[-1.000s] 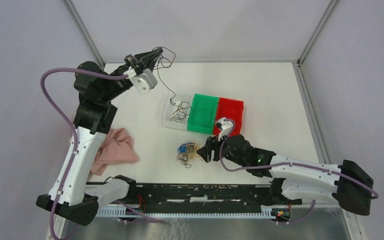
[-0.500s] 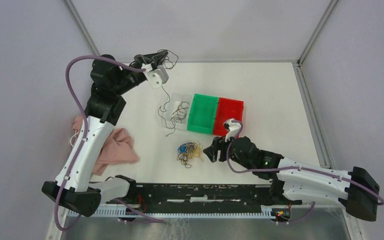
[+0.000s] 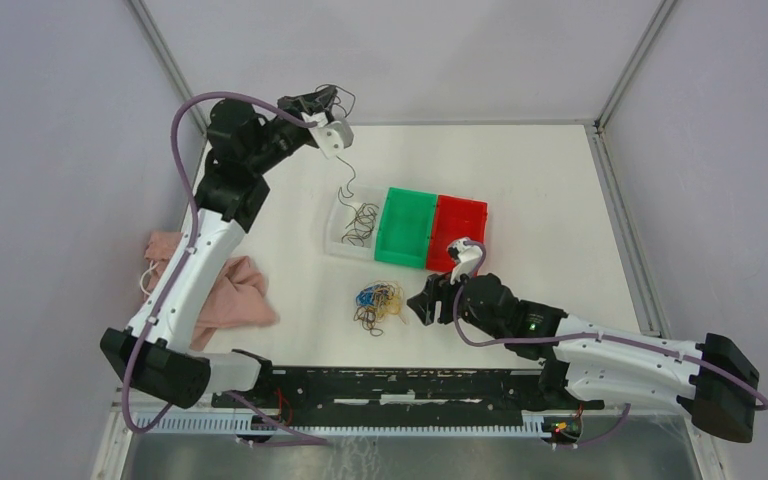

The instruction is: Untangle the cables

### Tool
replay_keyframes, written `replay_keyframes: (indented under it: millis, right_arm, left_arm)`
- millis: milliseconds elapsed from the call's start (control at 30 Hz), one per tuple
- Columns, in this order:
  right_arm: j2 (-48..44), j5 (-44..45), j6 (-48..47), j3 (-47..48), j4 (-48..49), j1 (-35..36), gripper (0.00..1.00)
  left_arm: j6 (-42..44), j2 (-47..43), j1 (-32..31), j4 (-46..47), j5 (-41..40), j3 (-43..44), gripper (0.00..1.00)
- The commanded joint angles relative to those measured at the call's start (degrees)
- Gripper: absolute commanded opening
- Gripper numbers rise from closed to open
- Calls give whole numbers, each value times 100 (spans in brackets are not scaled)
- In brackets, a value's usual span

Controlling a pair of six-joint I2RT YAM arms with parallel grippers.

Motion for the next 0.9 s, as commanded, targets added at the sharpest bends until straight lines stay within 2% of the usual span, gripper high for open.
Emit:
replay_keyframes:
  millis: [0,133,333,533,667,867]
  right_arm:
    - [-176,181,58,-29,46,19,70]
    - [-251,273,54,-46,-31,18,70]
    - [-269,350,55,-110,11,19,70]
    - [-160,420,22,-26,94,13,70]
    - [-179,457,-3,45,35,14,70]
    - [-281,625,-77,205,-138,-7,71]
  left_arm:
    - [568,262,-11,527,-289,176,3]
    - [669,360,-22,443,-217,49,3]
    - [1271,299,-198,-11,-320,-576,4]
    - [390,531,-721,-553,-1057,-585,3]
    - [-604,781,-802,-913,-1334,-390,3]
    - [-1155,1096,-807,-1400,-1552,-416,3]
